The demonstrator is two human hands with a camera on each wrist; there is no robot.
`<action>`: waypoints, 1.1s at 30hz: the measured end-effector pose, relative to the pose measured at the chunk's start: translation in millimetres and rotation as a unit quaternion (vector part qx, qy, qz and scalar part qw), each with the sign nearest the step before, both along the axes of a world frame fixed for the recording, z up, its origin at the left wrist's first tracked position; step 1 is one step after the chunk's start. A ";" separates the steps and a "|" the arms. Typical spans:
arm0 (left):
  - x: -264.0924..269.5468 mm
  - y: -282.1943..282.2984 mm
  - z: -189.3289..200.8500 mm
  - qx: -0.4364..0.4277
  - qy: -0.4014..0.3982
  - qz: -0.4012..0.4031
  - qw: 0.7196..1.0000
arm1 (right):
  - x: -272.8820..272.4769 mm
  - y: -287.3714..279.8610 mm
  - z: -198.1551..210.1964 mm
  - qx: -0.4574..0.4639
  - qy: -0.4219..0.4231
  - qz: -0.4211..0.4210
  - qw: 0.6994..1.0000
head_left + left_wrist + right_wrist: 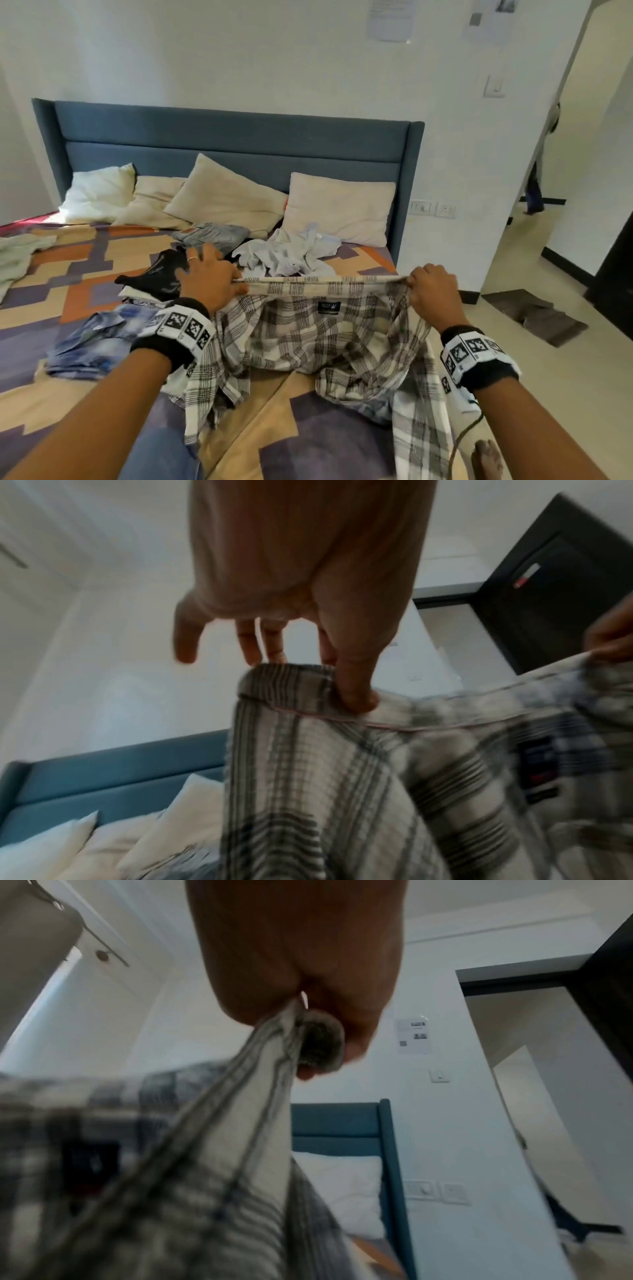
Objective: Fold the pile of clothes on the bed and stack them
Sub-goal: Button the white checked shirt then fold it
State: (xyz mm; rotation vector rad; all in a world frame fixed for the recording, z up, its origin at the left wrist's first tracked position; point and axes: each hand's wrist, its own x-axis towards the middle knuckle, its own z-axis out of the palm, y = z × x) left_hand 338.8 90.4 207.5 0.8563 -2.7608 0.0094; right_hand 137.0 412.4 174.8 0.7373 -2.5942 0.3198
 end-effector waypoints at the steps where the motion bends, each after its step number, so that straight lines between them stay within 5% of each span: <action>1: -1.8 8.1 0.8 -0.037 0.017 0.004 0.999 | 6.0 -4.7 8.4 -0.025 -0.042 0.015 0.999; 2: -3.0 16.6 2.0 -0.036 0.032 -0.012 0.999 | 12.0 -9.3 15.7 -0.053 -0.100 0.037 0.993; 6: -11.0 61.4 -4.6 0.267 0.147 -0.101 0.947 | 57.0 -35.8 27.4 -0.231 -0.307 0.169 0.908; 10: -17.1 124.6 -31.9 0.314 0.201 -0.262 0.890 | 100.2 -60.6 22.3 -0.293 -0.497 0.216 0.788; 14: -15.3 129.2 -34.9 0.469 0.102 -0.353 0.803 | 70.2 -50.2 6.9 -0.341 -0.426 0.199 0.814; 17: -23.3 110.1 -43.8 0.430 0.236 -0.266 0.830 | 59.4 -40.8 18.5 -0.434 -0.393 0.209 0.783; 20: -34.9 115.8 -57.4 0.353 0.200 -0.213 0.889 | 71.9 -40.3 57.8 -0.498 -0.385 0.244 0.737; 22: -43.6 121.8 -61.2 0.309 0.250 -0.167 0.902 | 76.7 -41.5 82.7 -0.510 -0.382 0.275 0.720; 27: -60.3 94.5 -15.2 0.234 0.347 -0.148 0.896 | 67.7 -35.5 131.2 -0.534 -0.235 0.287 0.760; 33: -23.1 67.5 124.2 0.188 0.435 -0.224 0.851 | 4.2 -33.1 156.0 -0.500 -0.110 0.238 0.825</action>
